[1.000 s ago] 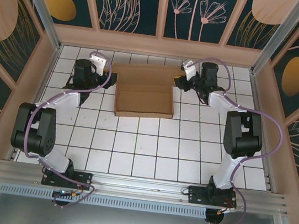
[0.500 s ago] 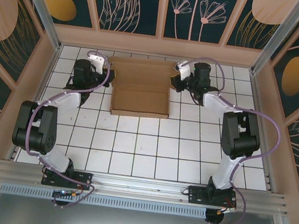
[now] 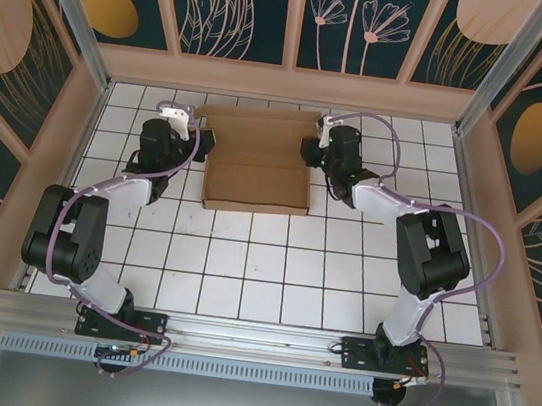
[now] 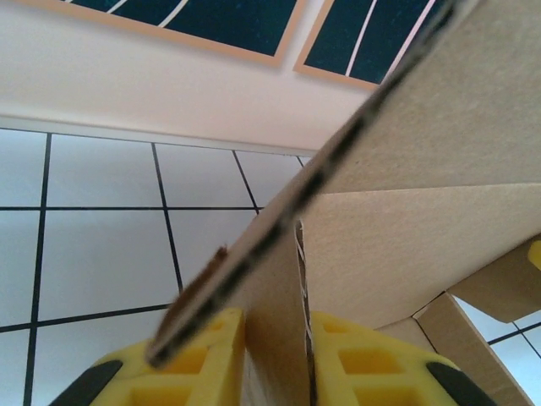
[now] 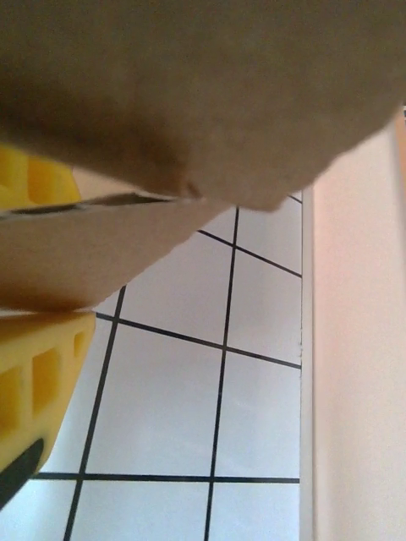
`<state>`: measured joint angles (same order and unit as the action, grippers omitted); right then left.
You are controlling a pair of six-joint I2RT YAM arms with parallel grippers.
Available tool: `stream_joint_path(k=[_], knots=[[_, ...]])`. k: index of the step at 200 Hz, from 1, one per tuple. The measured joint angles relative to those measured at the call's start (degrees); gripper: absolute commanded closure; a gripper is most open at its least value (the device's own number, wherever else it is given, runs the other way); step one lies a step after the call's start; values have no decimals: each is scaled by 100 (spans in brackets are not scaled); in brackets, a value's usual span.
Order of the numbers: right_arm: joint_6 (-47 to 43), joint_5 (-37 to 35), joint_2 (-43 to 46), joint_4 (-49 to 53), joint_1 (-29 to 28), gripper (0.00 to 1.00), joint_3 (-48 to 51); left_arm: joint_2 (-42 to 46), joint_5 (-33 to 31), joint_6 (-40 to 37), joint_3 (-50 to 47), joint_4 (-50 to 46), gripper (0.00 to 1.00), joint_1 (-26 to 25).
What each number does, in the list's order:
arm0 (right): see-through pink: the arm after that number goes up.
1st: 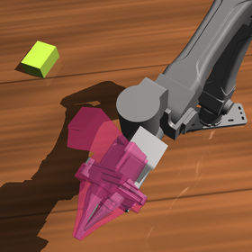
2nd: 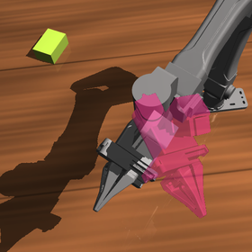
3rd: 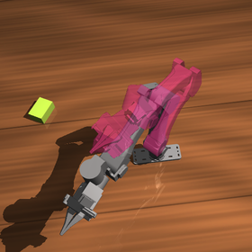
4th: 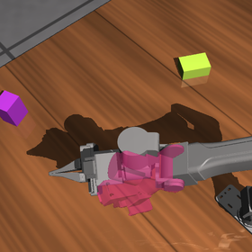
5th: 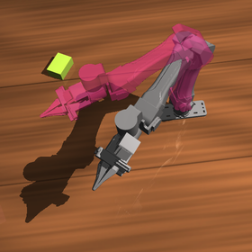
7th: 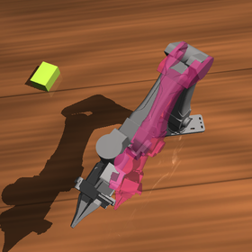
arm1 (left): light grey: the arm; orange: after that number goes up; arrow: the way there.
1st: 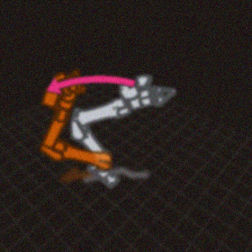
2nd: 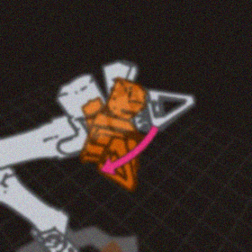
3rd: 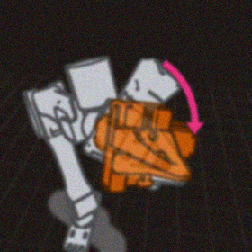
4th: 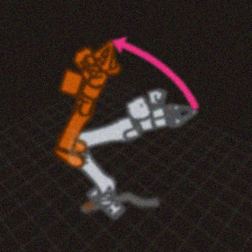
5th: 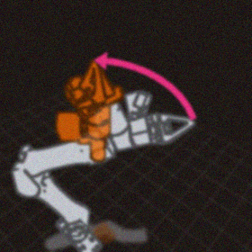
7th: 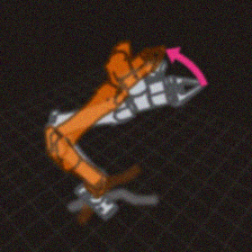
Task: Fold the paper box
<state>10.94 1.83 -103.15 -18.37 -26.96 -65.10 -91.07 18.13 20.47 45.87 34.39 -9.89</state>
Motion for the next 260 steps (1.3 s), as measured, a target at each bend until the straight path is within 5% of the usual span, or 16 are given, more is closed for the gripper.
stream_joint_path(k=[122,260], knots=[[708,-1491,450,-2085,-680,71,1572,7,-680,1003,-999,1502,79,-299],[752,-2229,269,-4026,-1137,71,2697,240,-839,1276,-1432,1615,89,-363]])
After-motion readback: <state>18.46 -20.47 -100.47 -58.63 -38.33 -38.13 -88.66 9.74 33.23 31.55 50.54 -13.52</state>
